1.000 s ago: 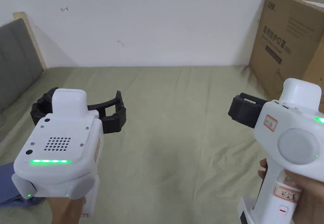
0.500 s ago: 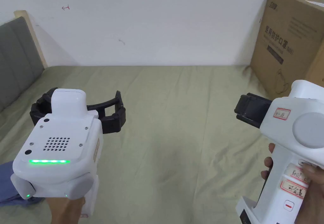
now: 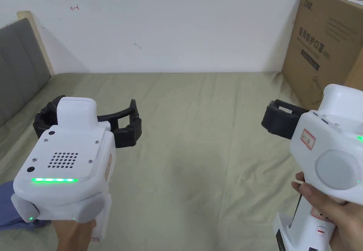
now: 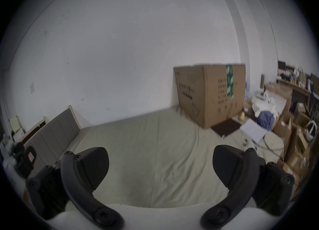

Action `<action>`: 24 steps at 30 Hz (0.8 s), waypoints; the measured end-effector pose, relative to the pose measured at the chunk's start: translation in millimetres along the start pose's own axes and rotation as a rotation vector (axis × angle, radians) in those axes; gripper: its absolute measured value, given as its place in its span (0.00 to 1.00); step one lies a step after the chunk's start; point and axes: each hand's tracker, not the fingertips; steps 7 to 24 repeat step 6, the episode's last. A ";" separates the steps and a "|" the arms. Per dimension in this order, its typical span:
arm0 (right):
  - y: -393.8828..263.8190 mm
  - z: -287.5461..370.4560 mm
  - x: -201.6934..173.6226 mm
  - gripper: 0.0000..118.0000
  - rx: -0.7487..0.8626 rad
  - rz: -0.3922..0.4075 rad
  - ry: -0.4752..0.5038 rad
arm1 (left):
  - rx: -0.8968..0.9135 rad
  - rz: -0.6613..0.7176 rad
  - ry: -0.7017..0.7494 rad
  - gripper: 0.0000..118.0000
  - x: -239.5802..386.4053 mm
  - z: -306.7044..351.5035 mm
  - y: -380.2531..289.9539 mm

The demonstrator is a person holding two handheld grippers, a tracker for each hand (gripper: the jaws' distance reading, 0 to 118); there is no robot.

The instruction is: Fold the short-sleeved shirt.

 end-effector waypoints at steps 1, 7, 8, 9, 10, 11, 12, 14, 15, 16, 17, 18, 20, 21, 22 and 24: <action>-2.2 1.2 -1.3 1.00 0.044 0.017 0.003 | 0.000 0.000 0.000 1.00 0.1 0.1 0.0; -12.5 3.7 -3.6 1.00 0.227 0.103 -0.002 | 0.003 0.000 -0.003 1.00 0.5 0.4 -0.4; -12.5 3.7 -3.6 1.00 0.227 0.103 -0.002 | 0.003 0.000 -0.003 1.00 0.5 0.4 -0.4; -12.5 3.7 -3.6 1.00 0.227 0.103 -0.002 | 0.003 0.000 -0.003 1.00 0.5 0.4 -0.4; -12.5 3.7 -3.6 1.00 0.227 0.103 -0.002 | 0.003 0.000 -0.003 1.00 0.5 0.4 -0.4; -12.5 3.7 -3.6 1.00 0.227 0.103 -0.002 | 0.003 0.000 -0.003 1.00 0.5 0.4 -0.4; -12.5 3.7 -3.6 1.00 0.227 0.103 -0.002 | 0.003 0.000 -0.003 1.00 0.5 0.4 -0.4; -12.5 3.7 -3.6 1.00 0.227 0.103 -0.002 | 0.003 0.000 -0.003 1.00 0.5 0.4 -0.4; -12.5 3.7 -3.6 1.00 0.227 0.103 -0.002 | 0.003 0.000 -0.003 1.00 0.5 0.4 -0.4; -12.5 3.7 -3.6 1.00 0.227 0.103 -0.002 | 0.003 0.000 -0.003 1.00 0.5 0.4 -0.4; -12.5 3.7 -3.6 1.00 0.227 0.103 -0.002 | 0.003 0.000 -0.003 1.00 0.5 0.4 -0.4; -12.5 3.7 -3.6 1.00 0.227 0.103 -0.002 | 0.003 0.000 -0.003 1.00 0.5 0.4 -0.4; -12.5 3.7 -3.6 1.00 0.227 0.103 -0.002 | 0.003 0.000 -0.003 1.00 0.5 0.4 -0.4; -12.5 3.7 -3.6 1.00 0.227 0.103 -0.002 | 0.003 0.000 -0.003 1.00 0.5 0.4 -0.4; -12.5 3.7 -3.6 1.00 0.227 0.103 -0.002 | 0.003 0.000 -0.003 1.00 0.5 0.4 -0.4; -12.5 3.7 -3.6 1.00 0.227 0.103 -0.002 | 0.003 0.000 -0.003 1.00 0.5 0.4 -0.4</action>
